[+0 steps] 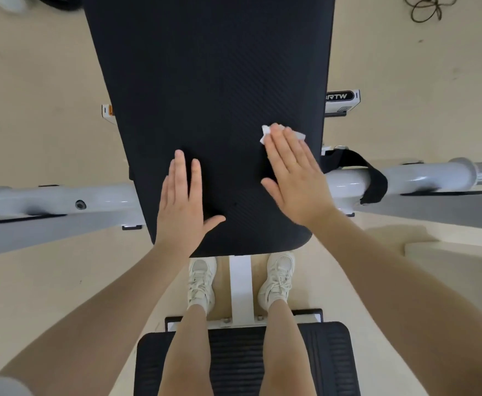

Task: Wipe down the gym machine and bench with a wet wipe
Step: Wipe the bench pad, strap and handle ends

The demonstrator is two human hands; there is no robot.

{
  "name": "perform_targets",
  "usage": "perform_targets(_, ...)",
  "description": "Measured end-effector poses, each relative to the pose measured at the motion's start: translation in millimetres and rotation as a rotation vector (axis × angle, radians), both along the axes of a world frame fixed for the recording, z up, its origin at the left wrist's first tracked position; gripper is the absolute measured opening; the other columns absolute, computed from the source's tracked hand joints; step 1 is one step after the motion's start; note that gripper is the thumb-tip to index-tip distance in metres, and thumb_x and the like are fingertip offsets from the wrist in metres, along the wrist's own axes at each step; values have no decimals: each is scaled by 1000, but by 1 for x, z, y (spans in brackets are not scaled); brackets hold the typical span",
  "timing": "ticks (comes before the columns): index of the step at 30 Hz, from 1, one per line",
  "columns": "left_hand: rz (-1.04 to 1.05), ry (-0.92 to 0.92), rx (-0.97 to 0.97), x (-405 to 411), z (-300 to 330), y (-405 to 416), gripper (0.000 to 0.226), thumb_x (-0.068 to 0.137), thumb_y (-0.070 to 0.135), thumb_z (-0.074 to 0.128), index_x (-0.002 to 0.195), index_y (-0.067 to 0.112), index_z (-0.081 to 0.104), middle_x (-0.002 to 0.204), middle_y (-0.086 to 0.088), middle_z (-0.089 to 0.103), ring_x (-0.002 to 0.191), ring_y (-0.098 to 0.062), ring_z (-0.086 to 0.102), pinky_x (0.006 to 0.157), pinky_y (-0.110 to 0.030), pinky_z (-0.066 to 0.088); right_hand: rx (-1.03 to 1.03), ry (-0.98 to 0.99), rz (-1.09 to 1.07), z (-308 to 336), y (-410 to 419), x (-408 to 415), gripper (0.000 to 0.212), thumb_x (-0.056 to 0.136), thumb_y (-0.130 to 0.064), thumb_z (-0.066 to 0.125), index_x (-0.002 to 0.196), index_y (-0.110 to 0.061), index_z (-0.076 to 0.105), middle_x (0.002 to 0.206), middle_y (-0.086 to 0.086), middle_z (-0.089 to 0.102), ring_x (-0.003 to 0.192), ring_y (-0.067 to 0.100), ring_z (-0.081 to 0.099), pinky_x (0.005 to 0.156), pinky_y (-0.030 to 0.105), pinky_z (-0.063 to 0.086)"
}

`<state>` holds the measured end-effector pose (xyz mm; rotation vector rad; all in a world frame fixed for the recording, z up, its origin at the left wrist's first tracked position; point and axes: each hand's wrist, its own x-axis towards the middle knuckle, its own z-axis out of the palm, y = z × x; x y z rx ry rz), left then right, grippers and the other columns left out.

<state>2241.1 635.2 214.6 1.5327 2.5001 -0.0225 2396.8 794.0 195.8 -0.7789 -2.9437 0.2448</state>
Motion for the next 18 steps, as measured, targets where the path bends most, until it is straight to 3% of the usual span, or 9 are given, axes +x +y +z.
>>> perform_targets(7,-55,-5,-47,-12,-10,-19,119,58,53,79,144,5,13,152,-27,19,139,-42,23,109,-43,17,-49,-223,177,-46,-107,51,68,95,-44,28,148,-9,5,156,7,10,145,22,-1,117,38,4)
perform_targets(11,-46,-46,-18,-12,-11,-17,117,59,50,80,144,7,12,152,-26,20,139,-41,23,109,-43,18,-19,-238,260,-38,-99,43,63,95,-40,30,147,-10,13,154,6,21,143,20,13,116,37,9)
perform_targets(14,-72,-89,25,-17,-7,-21,113,62,46,80,144,6,14,152,-26,20,139,-40,23,109,-43,19,43,-138,180,-21,-65,5,61,94,-38,32,145,-7,20,152,9,30,140,21,18,114,36,14)
perform_targets(18,-99,-82,42,-32,-2,-34,111,60,39,84,143,4,20,150,-26,14,137,-42,28,106,-42,22,3,-34,-13,4,-36,-51,60,97,-36,33,146,-4,18,154,14,21,143,25,15,117,37,12)
